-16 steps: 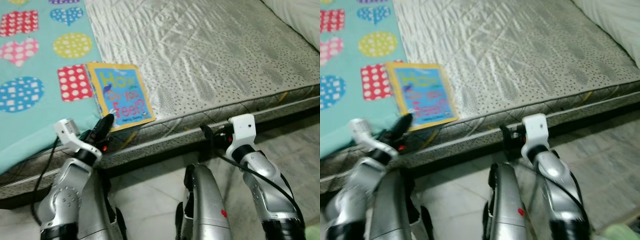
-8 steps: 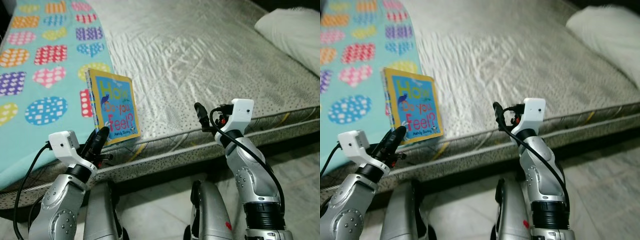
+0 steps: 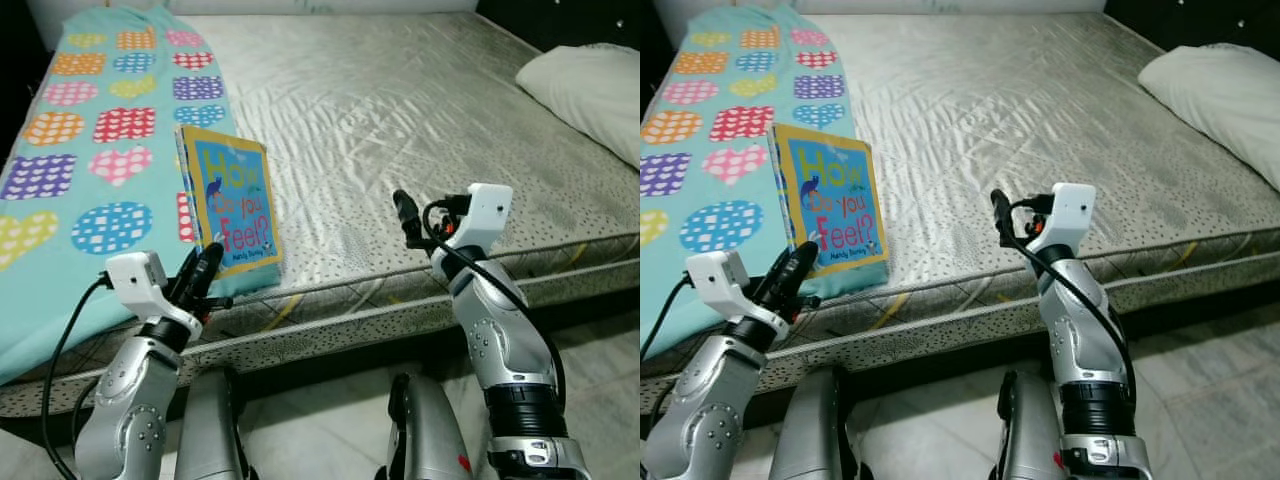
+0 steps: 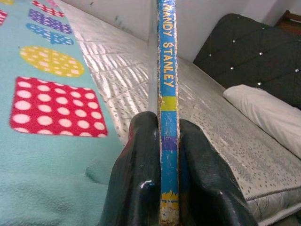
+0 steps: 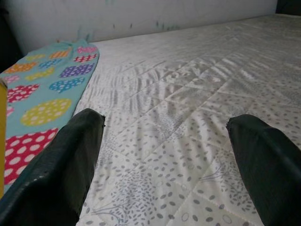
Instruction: Clean up the room
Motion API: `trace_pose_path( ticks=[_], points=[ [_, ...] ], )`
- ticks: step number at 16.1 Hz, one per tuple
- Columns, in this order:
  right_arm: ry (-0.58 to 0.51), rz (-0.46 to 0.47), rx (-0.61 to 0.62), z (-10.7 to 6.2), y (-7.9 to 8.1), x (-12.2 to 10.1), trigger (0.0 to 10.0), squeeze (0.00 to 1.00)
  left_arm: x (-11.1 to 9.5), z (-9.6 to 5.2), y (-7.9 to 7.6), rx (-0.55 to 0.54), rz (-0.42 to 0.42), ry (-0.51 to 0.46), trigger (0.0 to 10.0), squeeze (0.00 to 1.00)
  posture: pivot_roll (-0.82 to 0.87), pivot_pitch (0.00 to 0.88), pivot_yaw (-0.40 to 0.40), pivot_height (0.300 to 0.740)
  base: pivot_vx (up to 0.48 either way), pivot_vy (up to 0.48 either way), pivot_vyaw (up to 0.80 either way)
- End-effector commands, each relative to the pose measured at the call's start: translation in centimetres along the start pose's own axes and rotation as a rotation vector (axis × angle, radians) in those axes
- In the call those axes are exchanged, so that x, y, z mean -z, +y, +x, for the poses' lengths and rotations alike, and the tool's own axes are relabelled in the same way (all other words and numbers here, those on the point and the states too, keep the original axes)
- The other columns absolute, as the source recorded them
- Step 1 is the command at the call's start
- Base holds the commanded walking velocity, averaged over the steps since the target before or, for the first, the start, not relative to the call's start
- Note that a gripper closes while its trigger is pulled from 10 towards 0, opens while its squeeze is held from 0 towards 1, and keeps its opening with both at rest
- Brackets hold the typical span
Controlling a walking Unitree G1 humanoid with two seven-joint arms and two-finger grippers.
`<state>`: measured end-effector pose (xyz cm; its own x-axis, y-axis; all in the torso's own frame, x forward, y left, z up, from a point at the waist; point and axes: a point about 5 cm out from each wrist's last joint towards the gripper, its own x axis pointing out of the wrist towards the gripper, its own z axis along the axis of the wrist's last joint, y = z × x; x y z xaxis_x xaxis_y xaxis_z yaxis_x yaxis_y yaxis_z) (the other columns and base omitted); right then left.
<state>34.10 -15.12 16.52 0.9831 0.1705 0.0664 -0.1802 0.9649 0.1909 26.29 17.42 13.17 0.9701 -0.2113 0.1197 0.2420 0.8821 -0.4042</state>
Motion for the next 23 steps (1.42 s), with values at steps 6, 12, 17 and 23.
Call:
trace_pose_path(
  ticks=[6, 12, 17, 23],
  points=[
    [-0.022, -0.035, -0.018, 0.2, -0.4, -0.6, 10.0, 0.0, -0.7, 0.3, -0.5, 0.008, 0.025, -0.068, 0.0, 0.0, 0.03, 0.0, -0.028, 0.591, 0.0, 0.0, 0.0],
    [-0.02, -0.055, -0.024, 0.3, -0.6, -0.8, 10.0, 0.0, -0.5, 0.8, -0.9, 0.004, 0.025, -0.08, 0.0, 0.0, 0.02, 0.0, -0.035, 0.655, 0.0, 0.0, 0.0],
    [-0.031, -0.056, -0.01, 0.5, -0.6, -1.1, 10.0, 0.0, -0.7, 1.4, -1.3, 0.01, 0.055, -0.097, 0.0, 0.0, 0.01, 0.0, -0.023, 0.706, 0.0, 0.0, 0.0],
    [-0.035, -0.037, 0.045, 0.3, -0.7, -0.3, 10.0, 0.0, -0.5, 1.6, -0.6, -0.001, 0.106, -0.072, 0.0, 0.0, 0.02, 0.0, 0.014, 0.74, 0.0, 0.0, 0.0]
  ],
)
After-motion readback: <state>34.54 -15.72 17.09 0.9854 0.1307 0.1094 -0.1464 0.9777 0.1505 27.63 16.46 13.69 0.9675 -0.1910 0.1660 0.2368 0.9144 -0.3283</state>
